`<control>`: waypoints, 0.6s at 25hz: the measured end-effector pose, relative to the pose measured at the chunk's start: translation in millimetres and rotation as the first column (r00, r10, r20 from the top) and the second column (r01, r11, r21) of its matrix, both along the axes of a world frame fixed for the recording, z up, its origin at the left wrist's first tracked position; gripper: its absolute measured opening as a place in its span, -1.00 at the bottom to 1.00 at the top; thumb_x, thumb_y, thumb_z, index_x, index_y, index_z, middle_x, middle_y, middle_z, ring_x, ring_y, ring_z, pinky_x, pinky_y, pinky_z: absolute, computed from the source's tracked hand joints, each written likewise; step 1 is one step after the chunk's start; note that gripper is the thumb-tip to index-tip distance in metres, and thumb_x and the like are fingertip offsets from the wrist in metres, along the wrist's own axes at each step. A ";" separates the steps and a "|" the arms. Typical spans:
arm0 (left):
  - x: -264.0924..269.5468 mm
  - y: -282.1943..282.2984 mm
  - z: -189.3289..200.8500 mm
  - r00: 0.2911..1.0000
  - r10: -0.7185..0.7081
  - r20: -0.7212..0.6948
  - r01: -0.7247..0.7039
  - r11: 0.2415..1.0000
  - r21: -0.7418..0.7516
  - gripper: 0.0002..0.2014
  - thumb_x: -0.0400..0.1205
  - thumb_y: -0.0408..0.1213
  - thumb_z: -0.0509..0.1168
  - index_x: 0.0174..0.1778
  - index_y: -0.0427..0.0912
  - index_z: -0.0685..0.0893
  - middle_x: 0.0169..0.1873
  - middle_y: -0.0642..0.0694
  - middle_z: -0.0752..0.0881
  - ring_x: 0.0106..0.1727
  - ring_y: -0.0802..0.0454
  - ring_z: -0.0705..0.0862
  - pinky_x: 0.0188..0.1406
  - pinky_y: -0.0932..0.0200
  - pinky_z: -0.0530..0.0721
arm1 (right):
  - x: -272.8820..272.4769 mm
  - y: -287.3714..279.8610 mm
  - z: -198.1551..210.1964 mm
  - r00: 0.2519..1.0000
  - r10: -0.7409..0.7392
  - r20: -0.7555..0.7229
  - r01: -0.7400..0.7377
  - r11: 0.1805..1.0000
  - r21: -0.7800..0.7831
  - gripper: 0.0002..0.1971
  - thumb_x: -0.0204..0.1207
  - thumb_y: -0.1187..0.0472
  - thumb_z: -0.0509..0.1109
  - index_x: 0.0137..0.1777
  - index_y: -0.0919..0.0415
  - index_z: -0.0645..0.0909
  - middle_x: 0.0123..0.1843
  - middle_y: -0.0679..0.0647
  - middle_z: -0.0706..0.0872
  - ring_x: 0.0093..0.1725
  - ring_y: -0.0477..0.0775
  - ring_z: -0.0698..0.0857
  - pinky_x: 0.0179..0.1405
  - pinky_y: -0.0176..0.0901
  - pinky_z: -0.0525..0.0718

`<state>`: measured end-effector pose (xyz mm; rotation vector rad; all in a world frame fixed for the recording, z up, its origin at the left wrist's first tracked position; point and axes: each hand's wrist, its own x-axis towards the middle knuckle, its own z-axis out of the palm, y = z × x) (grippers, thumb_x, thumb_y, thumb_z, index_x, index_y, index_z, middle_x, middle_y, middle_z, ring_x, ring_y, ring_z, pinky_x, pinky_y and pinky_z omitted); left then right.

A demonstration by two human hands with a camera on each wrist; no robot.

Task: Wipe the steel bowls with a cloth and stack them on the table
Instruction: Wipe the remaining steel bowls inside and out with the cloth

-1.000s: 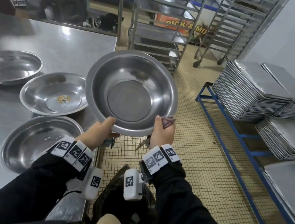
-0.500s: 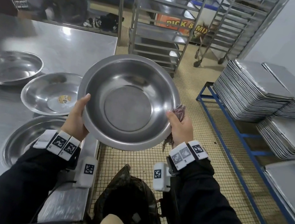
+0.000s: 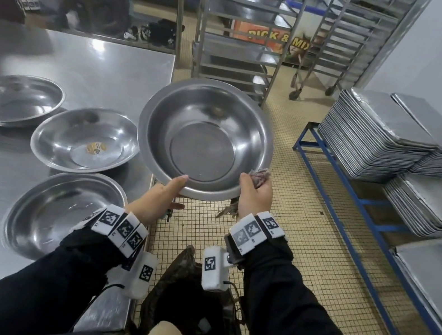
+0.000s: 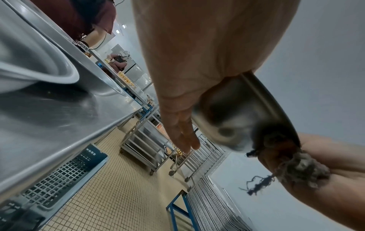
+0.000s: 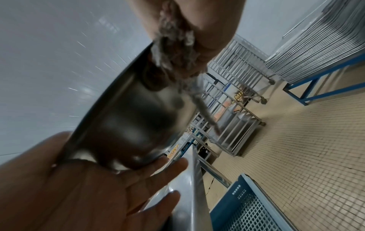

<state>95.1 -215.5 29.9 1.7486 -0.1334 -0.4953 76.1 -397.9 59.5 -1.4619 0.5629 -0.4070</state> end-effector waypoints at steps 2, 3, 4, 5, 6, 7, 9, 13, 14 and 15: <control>-0.4 7.3 1.4 0.996 0.092 0.008 -0.089 0.981 -0.172 -0.41 0.48 0.35 0.21 0.35 0.15 0.43 0.32 -0.11 0.64 0.22 -0.07 0.70 0.25 -0.26 0.64 | -0.8 -13.1 0.0 0.999 0.036 -0.022 -0.035 0.999 0.021 -0.93 0.51 0.28 0.36 -0.09 0.19 0.51 -0.15 0.08 0.62 -0.18 0.05 0.63 -0.14 -0.10 0.66; 2.8 13.6 4.0 0.989 0.146 -0.001 -0.140 0.946 -0.293 -0.41 0.51 0.29 0.20 0.41 0.11 0.36 0.31 -0.15 0.63 0.22 -0.12 0.70 0.20 -0.25 0.65 | -1.7 -21.3 2.2 0.998 0.056 -0.028 -0.055 0.998 0.022 -0.92 0.51 0.27 0.37 -0.07 0.20 0.52 -0.14 0.10 0.62 -0.16 0.07 0.63 -0.14 -0.11 0.66; 5.8 21.0 10.7 0.987 0.159 -0.018 -0.154 0.908 -0.389 -0.40 0.56 0.25 0.15 0.46 0.03 0.37 0.32 -0.20 0.63 0.23 -0.17 0.70 0.16 -0.28 0.66 | -3.0 -29.5 5.4 0.996 0.086 -0.034 -0.086 0.996 0.009 -0.91 0.51 0.24 0.38 -0.05 0.21 0.53 -0.13 0.14 0.62 -0.15 0.11 0.64 -0.13 -0.10 0.67; 8.8 28.1 17.2 0.992 0.125 -0.025 -0.122 0.878 -0.463 -0.39 0.60 0.25 0.08 0.47 -0.04 0.44 0.32 -0.24 0.64 0.25 -0.20 0.69 0.16 -0.30 0.67 | -4.2 -38.2 8.6 0.991 0.127 -0.040 -0.128 0.992 -0.020 -0.89 0.51 0.22 0.40 -0.04 0.21 0.54 -0.11 0.18 0.64 -0.13 0.16 0.66 -0.10 -0.05 0.70; 9.8 35.2 25.7 0.995 0.089 -0.034 -0.093 0.853 -0.514 -0.40 0.63 0.23 0.03 0.43 -0.08 0.55 0.31 -0.25 0.66 0.26 -0.21 0.69 0.16 -0.28 0.67 | -5.1 -45.6 12.3 0.983 0.176 -0.050 -0.179 0.981 -0.072 -0.88 0.51 0.19 0.41 -0.04 0.19 0.56 -0.09 0.22 0.65 -0.12 0.19 0.67 -0.06 0.01 0.72; 11.1 41.6 31.7 0.996 0.075 -0.045 -0.088 0.821 -0.564 -0.44 0.67 0.17 -0.01 0.34 -0.10 0.65 0.24 -0.23 0.71 0.22 -0.19 0.71 0.13 -0.21 0.70 | -6.4 -50.8 16.7 0.971 0.229 -0.061 -0.235 0.963 -0.130 -0.88 0.51 0.16 0.41 -0.04 0.17 0.57 -0.09 0.23 0.66 -0.14 0.20 0.67 -0.04 0.04 0.72; 11.2 47.8 39.7 0.995 0.085 -0.053 -0.099 0.789 -0.607 -0.47 0.76 0.01 -0.11 0.16 -0.10 0.76 0.06 -0.16 0.78 0.09 -0.11 0.75 0.05 -0.05 0.74 | -8.6 -55.0 27.2 0.943 0.324 -0.074 -0.333 0.918 -0.218 -0.88 0.52 0.14 0.40 -0.03 0.15 0.57 -0.13 0.19 0.66 -0.19 0.16 0.66 -0.08 0.01 0.72; 6.9 41.6 42.0 0.971 0.230 -0.061 -0.227 0.818 -0.528 -0.69 0.60 -0.17 0.16 -0.05 -0.13 0.82 -0.18 -0.09 0.82 -0.11 -0.01 0.79 -0.04 0.00 0.68 | -5.6 -49.3 37.2 0.951 0.309 -0.019 -0.295 0.887 -0.355 -0.85 0.58 0.07 0.34 0.07 0.07 0.53 -0.10 0.01 0.67 -0.15 -0.04 0.66 -0.18 -0.31 0.63; 4.8 36.6 42.4 0.964 0.257 -0.063 -0.253 0.824 -0.507 -0.72 0.57 -0.20 0.18 -0.02 -0.16 0.78 -0.21 -0.07 0.82 -0.14 0.02 0.78 -0.07 0.04 0.66 | -4.6 -46.0 34.3 0.964 0.266 0.010 -0.247 0.906 -0.344 -0.83 0.59 0.04 0.33 0.11 0.04 0.51 -0.07 -0.01 0.67 -0.12 -0.06 0.66 -0.16 -0.32 0.60; 3.2 30.7 41.8 0.960 0.273 -0.061 -0.268 0.836 -0.479 -0.73 0.55 -0.21 0.17 0.02 -0.18 0.72 -0.21 -0.06 0.81 -0.15 0.05 0.78 -0.13 0.09 0.67 | -3.5 -41.9 29.2 0.973 0.226 0.039 -0.204 0.932 -0.300 -0.79 0.59 0.02 0.32 0.16 0.02 0.49 -0.04 -0.04 0.68 -0.07 -0.07 0.67 -0.10 -0.28 0.60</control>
